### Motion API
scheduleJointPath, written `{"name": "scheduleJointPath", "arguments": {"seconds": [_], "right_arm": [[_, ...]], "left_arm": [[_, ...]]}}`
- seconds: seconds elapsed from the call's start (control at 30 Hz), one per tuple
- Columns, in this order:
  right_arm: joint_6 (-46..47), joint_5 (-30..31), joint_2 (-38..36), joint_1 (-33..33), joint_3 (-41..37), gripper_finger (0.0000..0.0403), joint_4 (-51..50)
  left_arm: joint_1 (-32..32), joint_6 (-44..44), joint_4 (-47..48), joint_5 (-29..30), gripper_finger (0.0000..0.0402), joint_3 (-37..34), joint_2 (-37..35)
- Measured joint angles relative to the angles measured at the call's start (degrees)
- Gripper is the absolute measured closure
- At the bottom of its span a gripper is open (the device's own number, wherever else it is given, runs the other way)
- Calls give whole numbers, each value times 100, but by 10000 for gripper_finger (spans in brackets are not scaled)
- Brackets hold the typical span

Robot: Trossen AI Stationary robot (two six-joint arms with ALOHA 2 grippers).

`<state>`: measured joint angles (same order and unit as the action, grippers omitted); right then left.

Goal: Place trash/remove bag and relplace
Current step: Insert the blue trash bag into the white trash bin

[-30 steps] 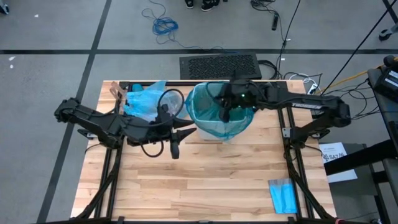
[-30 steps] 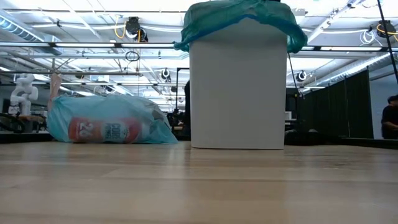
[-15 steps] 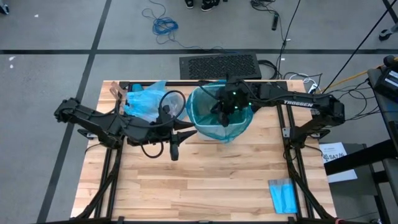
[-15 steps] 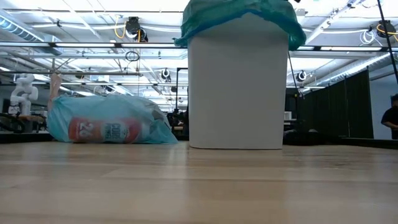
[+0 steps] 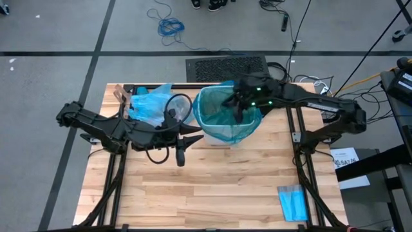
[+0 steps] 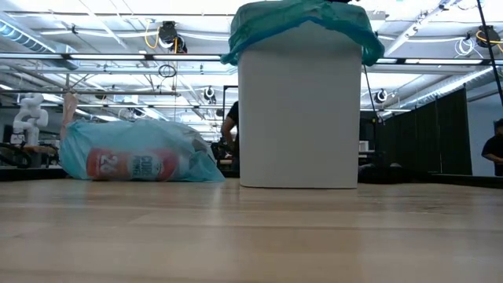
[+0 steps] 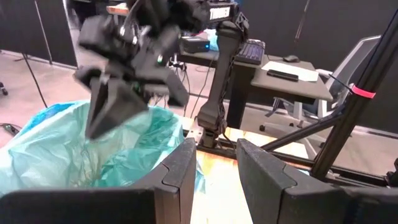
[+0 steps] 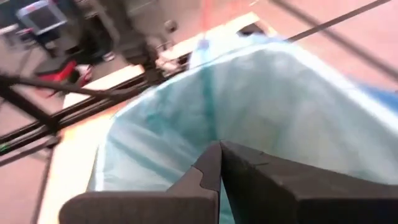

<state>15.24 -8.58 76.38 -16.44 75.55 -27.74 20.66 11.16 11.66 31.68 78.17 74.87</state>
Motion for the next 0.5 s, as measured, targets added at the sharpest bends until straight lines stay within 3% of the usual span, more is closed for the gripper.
{"name": "scheduleJointPath", "arguments": {"seconds": [0.13, 0.3, 0.5], "right_arm": [[-69, 455, -379, -222, 2, 403, -263], [-117, 401, -556, -865, 2, 403, -590], [-145, -279, -479, -1576, 4, 403, -774]], "left_arm": [[-2, 49, 235, 0, 289, 0, 0], [-32, 327, 726, 120, 289, -4, 2], [-88, 354, 933, 140, 289, -4, 2]]}}
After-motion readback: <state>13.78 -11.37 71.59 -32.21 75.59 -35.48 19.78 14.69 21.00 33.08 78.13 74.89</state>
